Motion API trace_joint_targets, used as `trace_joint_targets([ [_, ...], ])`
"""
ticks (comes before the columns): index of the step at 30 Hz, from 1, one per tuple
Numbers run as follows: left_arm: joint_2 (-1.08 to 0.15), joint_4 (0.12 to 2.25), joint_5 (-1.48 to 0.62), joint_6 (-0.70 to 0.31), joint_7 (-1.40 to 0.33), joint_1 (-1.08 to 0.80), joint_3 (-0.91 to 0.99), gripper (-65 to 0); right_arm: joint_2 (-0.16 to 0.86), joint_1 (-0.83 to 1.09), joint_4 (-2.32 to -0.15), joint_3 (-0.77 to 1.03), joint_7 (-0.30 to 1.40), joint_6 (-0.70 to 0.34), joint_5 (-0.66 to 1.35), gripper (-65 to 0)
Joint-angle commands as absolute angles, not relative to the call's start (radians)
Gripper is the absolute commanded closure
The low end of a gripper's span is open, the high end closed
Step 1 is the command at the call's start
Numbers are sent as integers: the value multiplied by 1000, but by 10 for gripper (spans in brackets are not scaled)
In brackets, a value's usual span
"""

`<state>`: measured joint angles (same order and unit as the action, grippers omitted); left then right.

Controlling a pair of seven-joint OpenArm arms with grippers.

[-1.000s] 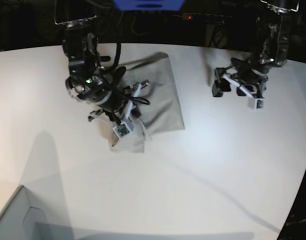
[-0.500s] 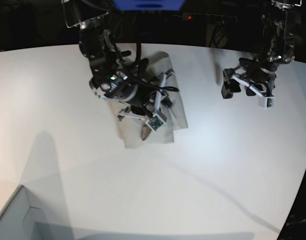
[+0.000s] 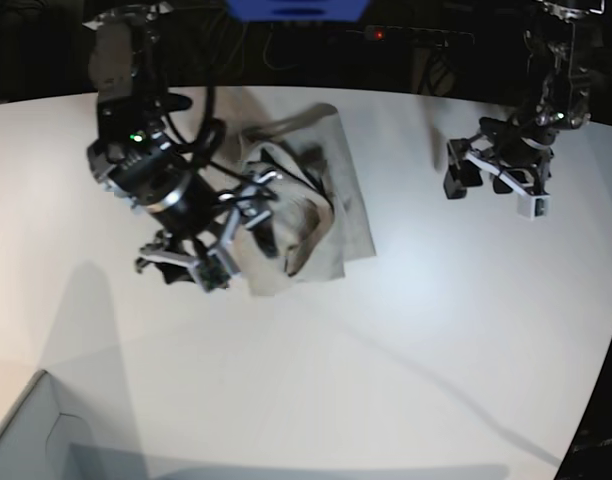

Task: Layout the t-shirt on the table in an organized manner, then fold the t-shirt properly

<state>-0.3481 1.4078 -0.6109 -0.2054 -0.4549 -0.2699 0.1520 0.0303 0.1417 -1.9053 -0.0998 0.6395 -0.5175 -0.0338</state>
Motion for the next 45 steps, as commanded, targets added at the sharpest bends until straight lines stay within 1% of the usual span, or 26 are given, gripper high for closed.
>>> trace_joint_targets([
  [1, -357, 1420, -619, -211, -438, -262, 159, -529, 39, 145, -1929, -74, 615, -518, -18, -365],
  [3, -357, 1420, -619, -211, -438, -262, 157, -529, 65, 160, -1926, -28, 616, -518, -16, -291],
  [7, -355, 1420, -619, -211, -438, -260, 159, -529, 62, 223, -1891, 2, 611, -518, -15, -94],
  [9, -348, 1420, -619, -211, -438, -249, 160, -529, 33, 245, -1845, -12, 610, -518, -15, -18],
  [10, -341, 1420, -619, -211, -438, -243, 160, -529, 19, 249, -1817, -25, 610, -518, -15, 0],
  [14, -340, 1428, -619, -211, -438, -239, 162, -529, 1, 265, -1741, -116, 610, -518, -15, 0],
  [18, -341, 1431, -619, -211, -438, -239, 162, -529, 7, 266, -1736, -223, 610, -518, -16, 0],
  [23, -340, 1431, -619, -211, -438, -245, 193, -529, 62, 262, -1738, -329, 610, -518, -18, 0],
  [28, -335, 1429, -619, -211, -440, -251, 278, -530, 74, 229, -1774, -278, 608, -518, -18, 0],
  [31, -335, 1431, -619, -211, -440, -271, 312, -530, 73, 163, -1759, -268, 613, -518, -18, 0],
  [34, -335, 1432, -619, -211, -440, -278, 328, -530, 70, 65, -1659, -274, 613, -518, -18, 0],
  [42, -335, 1440, -619, -213, -440, -318, 348, -530, 1, -174, -1313, -275, 608, -516, -18, 0],
  [45, -335, 1440, -619, -213, -440, -335, 348, -530, -28, -208, -1271, -277, 608, -516, -18, 0],
])
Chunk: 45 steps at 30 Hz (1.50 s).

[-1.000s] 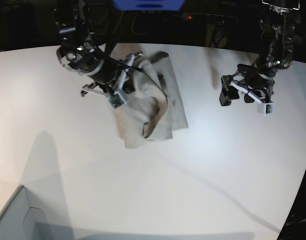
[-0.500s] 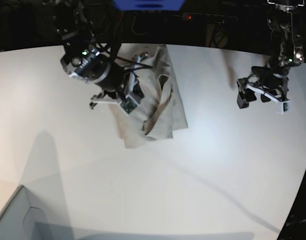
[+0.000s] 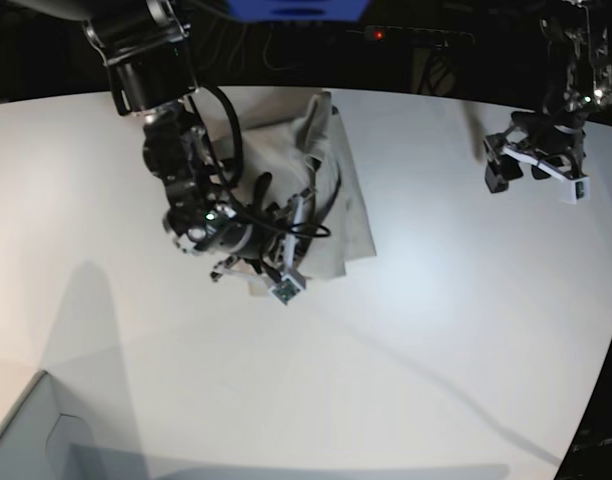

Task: Layout the t-shirt on the table in an organized manner, then fold the t-shirt properly

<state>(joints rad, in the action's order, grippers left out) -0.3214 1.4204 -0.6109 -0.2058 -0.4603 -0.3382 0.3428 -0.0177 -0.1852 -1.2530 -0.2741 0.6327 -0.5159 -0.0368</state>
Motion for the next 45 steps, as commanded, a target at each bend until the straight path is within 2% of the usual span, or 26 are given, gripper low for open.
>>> trace_joint_targets([
  [1, -335, 1440, -619, -213, -440, -337, 348, -530, -45, -211, -1273, -291, 608, -518, -18, 0],
  [9, -335, 1440, -619, -213, -440, -332, 348, -530, -59, -143, -1434, -490, 608, -518, -19, 0],
  [14, -335, 1440, -619, -213, -440, -328, 348, -530, 1, -81, -1543, -366, 618, -513, -19, 0],
  [19, -335, 1440, -619, -213, -440, -317, 346, -530, 62, -44, -1511, -222, 611, -518, -18, 0],
  [24, -335, 1440, -619, -213, -440, -309, 344, -530, 90, -12, -1514, -183, 608, -518, -16, 0],
  [29, -335, 1440, -619, -213, -440, -295, 340, -530, 93, 27, -1607, -179, 608, -518, -18, 0],
  [35, -335, 1440, -621, -213, -440, -297, 340, -530, 120, -33, -1449, -174, 605, -518, -16, 0],
  [41, -334, 1440, -621, -213, -440, -298, 340, -530, 114, -47, -1402, 7, 552, -518, -16, 0],
  [45, -334, 1440, -621, -213, -440, -298, 340, -530, 119, -59, -1369, 64, 547, -516, -19, 0],
])
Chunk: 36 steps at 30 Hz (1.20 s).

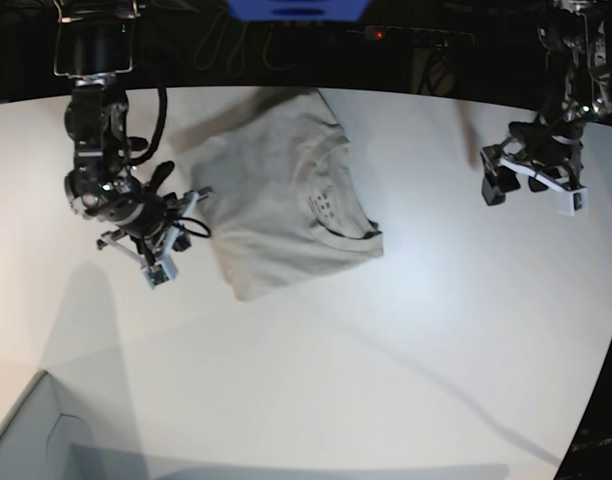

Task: Layout the t-shirt on the table in an organized manner, then fold the t-shirt properly

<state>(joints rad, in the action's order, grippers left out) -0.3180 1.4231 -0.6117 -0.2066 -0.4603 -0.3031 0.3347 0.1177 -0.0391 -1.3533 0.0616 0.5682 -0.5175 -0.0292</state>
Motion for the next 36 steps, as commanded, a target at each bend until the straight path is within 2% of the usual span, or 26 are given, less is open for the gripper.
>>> trace_joint_targets([
  [1, -334, 1440, -621, -213, -440, -297, 340, -530, 119, -68, -1368, 74, 549, -516, -19, 0],
  [3, -334, 1440, -621, -213, -440, -294, 340, -530, 119, -54, -1402, 93, 556, -518, -19, 0],
  [6, -334, 1440, -621, -213, -440, -291, 338, -530, 114, 27, -1564, 85, 556, -518, -19, 0],
  [11, -334, 1440, -621, -213, -440, -288, 338, -530, 87, 104, -1758, -38, 556, -518, -19, 0],
  [17, -334, 1440, -621, -213, -440, -288, 338, -530, 85, 42, -1570, -180, 545, -515, -19, 0],
  [22, -334, 1438, -621, -213, -440, -292, 338, -530, 87, -79, -1343, -165, 545, -512, -18, 0],
  [30, -334, 1437, -621, -213, -440, -295, 338, -530, 85, -111, -1310, 64, 545, -512, -18, 0],
  [36, -332, 1438, -621, -213, -440, -289, 338, -530, 64, -124, -1376, 110, 545, -513, -16, 0],
])
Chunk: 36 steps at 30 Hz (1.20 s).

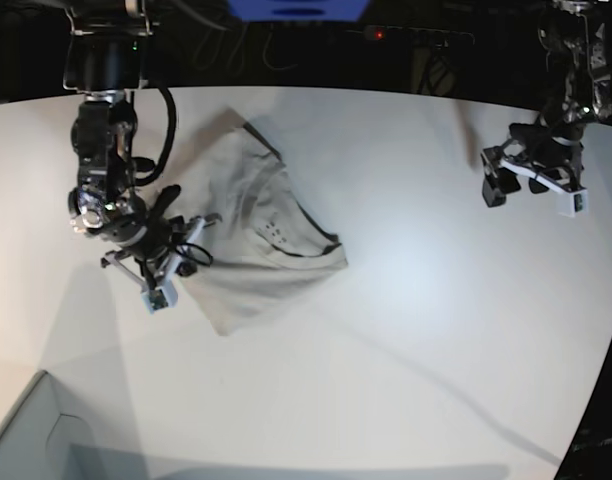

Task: Layout the t-shirt on the table in an organized manner, then fold the t-shirt properly

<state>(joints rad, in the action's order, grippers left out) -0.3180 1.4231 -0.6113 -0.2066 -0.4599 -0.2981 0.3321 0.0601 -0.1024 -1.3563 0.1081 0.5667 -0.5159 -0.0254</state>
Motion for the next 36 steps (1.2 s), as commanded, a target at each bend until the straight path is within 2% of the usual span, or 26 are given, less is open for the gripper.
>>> trace_joint_targets([
  [1, -332, 1438, -621, -213, -440, -289, 338, -530, 64, -125, -1383, 110, 545, -513, -16, 0],
  [6, -295, 1440, -621, -213, -440, -294, 329, -530, 62, -182, -1351, 147, 545, -510, -19, 0],
  [10, -260, 1437, -619, -213, -440, -289, 263, -530, 102, -234, -1247, 231, 545, -510, -21, 0],
  [15, -226, 1438, -619, -213, -440, -257, 196, -530, 156, -271, -1076, 236, 544, -512, -19, 0],
  [19, -196, 1434, -619, -213, -440, -236, 173, -530, 143, -237, -1059, 229, 544, -518, -19, 0],
  [26, -142, 1366, -619, -203, -440, -163, 71, -530, 108, -54, -1250, 153, 544, -518, -16, 0],
  [31, -67, 1204, -619, -211, -440, -67, -10, -530, 93, 77, -1431, 150, 544, -518, -16, 0],
  [36, -15, 1175, -621, -211, -440, -36, -42, -530, 101, 105, -1449, 151, 544, -518, -19, 0],
])
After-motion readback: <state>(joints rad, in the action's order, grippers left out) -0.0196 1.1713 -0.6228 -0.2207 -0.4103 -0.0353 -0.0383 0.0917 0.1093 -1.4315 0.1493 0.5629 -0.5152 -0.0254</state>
